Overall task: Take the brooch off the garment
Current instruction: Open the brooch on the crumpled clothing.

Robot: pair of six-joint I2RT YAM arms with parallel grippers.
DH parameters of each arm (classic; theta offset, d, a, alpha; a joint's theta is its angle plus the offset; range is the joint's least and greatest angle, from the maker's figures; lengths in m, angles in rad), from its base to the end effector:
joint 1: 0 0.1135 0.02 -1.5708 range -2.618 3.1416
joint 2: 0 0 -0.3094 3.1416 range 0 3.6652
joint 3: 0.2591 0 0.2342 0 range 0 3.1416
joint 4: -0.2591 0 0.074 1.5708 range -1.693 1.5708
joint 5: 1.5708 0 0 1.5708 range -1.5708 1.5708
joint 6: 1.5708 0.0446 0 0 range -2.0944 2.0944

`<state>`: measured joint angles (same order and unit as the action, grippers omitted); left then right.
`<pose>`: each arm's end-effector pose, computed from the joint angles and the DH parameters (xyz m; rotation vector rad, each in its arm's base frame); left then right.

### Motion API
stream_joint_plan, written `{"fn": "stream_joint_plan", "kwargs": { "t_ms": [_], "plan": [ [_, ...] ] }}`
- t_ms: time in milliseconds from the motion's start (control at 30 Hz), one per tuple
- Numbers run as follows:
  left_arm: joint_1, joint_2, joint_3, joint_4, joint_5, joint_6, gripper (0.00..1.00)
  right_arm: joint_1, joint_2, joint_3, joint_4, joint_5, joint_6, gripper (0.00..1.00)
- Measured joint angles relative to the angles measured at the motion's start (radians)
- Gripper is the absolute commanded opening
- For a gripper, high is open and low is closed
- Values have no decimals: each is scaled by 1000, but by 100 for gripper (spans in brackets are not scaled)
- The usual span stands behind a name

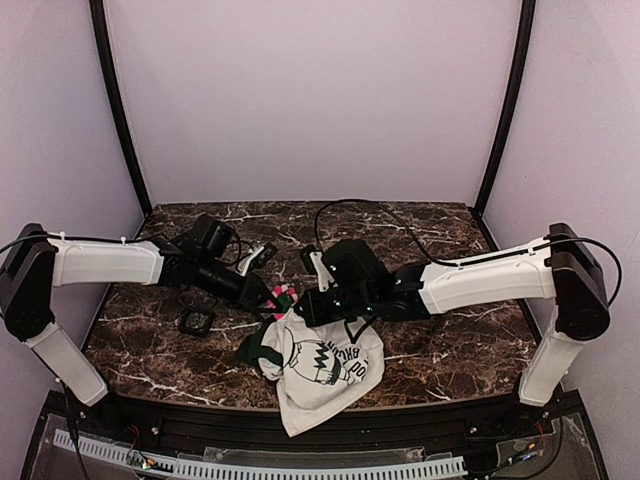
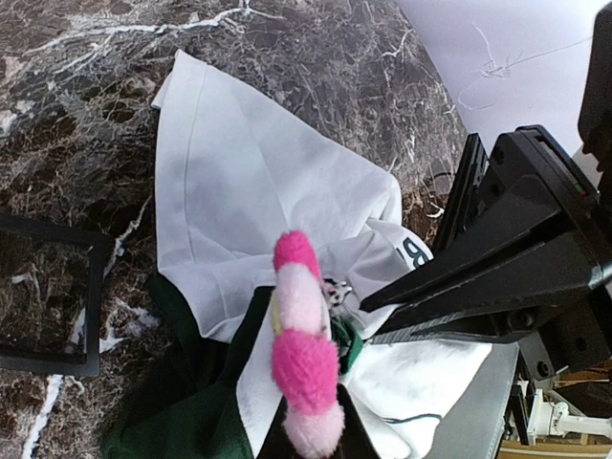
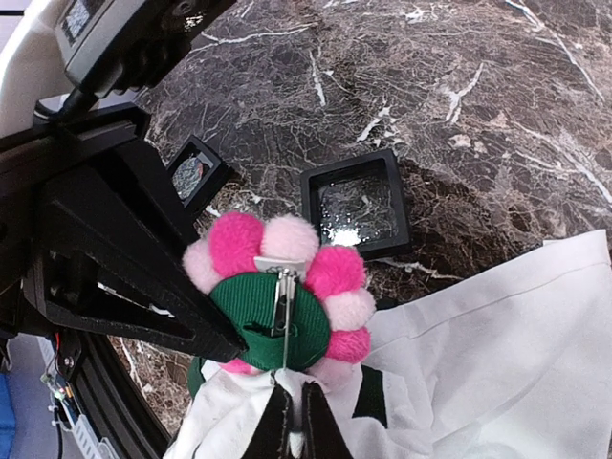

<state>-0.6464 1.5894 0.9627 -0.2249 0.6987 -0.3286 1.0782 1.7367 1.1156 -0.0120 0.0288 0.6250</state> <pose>0.2346 -0.2130 0.2573 0.7448 2.4511 -1.2638 0.1835 0.3393 0.2656 -0.5132 2.3027 0.8766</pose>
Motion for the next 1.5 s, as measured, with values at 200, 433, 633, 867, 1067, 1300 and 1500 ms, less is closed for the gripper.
{"fn": "stream_joint_plan", "kwargs": {
  "t_ms": [200, 433, 633, 867, 1067, 1300, 1500],
  "plan": [
    [-3, 2, 3, -28, -8, 0, 1, 0, -12, -4, 2, -1, -11, 62],
    [-3, 2, 3, -29, 13, 14, 1, -31, -132, -81, 35, -53, -38, 55],
    [-3, 0, 3, -27, 37, 23, 1, -81, -130, -73, 65, -162, -67, 40],
    [-3, 0, 3, -15, 53, 26, 1, -84, -55, 1, 69, -243, -71, 32],
    [-3, 0, 3, -10, 60, 26, 1, -84, -8, 33, 65, -257, -65, 27],
    [-3, 0, 3, -10, 61, 26, 1, -85, 26, 46, 61, -257, -58, 22],
    [-3, 0, 3, -9, 61, 26, 1, -86, 30, 51, 59, -257, -47, 18]
  ]
}}
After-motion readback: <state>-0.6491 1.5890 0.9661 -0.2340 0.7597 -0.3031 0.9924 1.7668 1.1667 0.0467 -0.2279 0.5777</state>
